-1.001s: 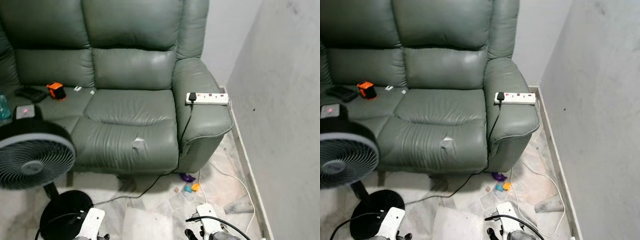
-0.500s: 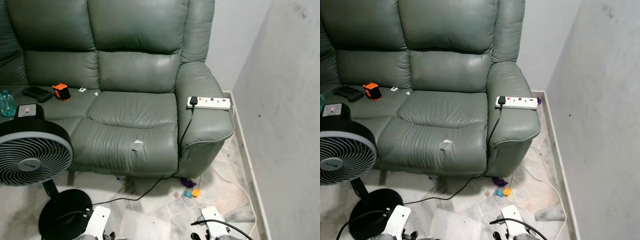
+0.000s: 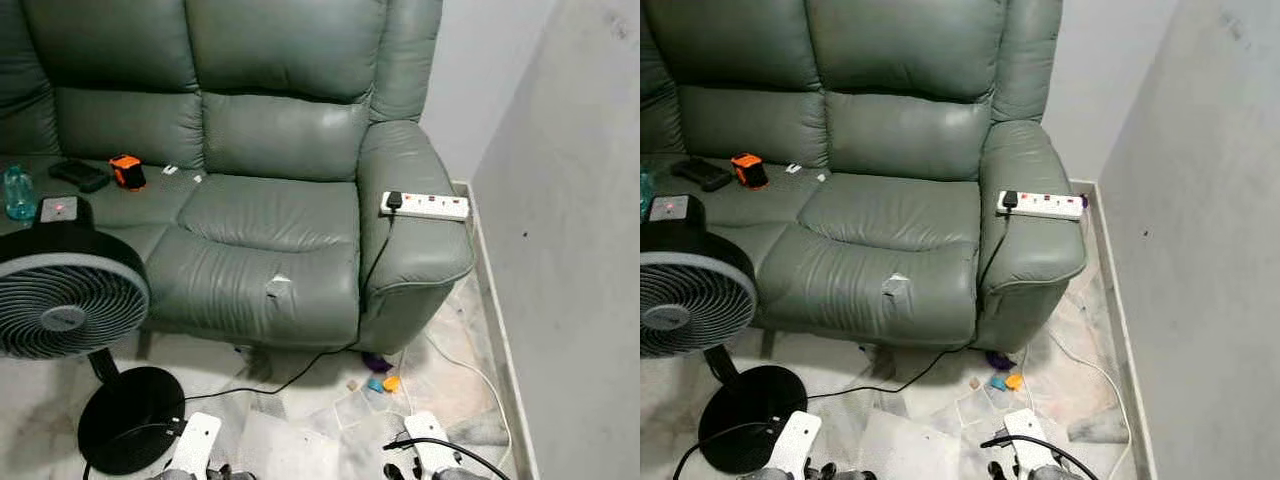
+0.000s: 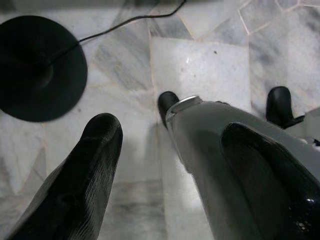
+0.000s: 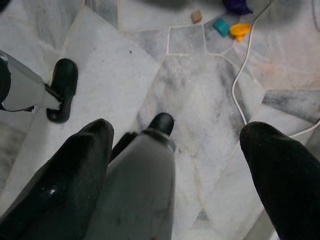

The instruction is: Hang keys on a hook

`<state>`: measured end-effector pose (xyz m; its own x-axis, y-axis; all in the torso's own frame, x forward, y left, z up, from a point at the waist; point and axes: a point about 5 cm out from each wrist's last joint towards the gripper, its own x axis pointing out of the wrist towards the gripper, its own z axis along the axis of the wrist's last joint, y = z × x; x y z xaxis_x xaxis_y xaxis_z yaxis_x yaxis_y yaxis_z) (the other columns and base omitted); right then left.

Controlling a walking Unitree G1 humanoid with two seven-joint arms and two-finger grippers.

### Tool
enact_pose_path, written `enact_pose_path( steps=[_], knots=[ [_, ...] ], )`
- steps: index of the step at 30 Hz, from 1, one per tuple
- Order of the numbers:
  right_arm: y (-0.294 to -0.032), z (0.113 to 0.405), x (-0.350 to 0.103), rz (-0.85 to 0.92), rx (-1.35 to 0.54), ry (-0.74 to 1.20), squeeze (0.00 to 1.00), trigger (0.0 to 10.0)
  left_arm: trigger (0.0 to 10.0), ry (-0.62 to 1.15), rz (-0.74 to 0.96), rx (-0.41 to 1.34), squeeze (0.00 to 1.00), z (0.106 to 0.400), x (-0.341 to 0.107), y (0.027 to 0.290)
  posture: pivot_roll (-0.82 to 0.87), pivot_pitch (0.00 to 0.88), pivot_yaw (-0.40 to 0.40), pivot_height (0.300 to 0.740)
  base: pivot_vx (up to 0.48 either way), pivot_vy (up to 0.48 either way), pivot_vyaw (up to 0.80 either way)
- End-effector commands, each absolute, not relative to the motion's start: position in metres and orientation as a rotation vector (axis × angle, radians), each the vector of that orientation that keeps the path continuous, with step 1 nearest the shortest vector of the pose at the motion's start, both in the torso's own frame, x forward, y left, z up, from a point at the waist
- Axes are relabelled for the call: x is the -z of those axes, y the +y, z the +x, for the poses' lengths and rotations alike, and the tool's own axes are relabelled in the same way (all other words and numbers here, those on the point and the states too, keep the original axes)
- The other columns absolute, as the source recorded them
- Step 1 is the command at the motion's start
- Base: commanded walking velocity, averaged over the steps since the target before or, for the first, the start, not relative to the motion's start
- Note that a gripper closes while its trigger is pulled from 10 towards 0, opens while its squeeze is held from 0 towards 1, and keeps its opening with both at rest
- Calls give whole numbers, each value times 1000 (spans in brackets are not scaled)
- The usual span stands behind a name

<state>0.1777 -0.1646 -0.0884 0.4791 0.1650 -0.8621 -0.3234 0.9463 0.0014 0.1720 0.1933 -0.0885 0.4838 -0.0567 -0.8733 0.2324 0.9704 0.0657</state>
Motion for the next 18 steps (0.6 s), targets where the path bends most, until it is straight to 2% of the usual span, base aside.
enact_pose_path(
  steps=[1,13,18],
  knots=[
    [-159,175,90,-157,-308,1039,0,10000,10000,1091,188,155,0,163,92,201,44,108,-24,740,0,480,0],
    [-158,176,90,-158,-309,1037,0,10000,10000,1094,199,160,0,163,92,201,43,110,-22,740,0,470,0],
    [-158,176,90,-157,-308,1033,0,10000,10000,1087,207,153,0,163,91,201,44,110,-24,740,0,0,0]
  ],
)
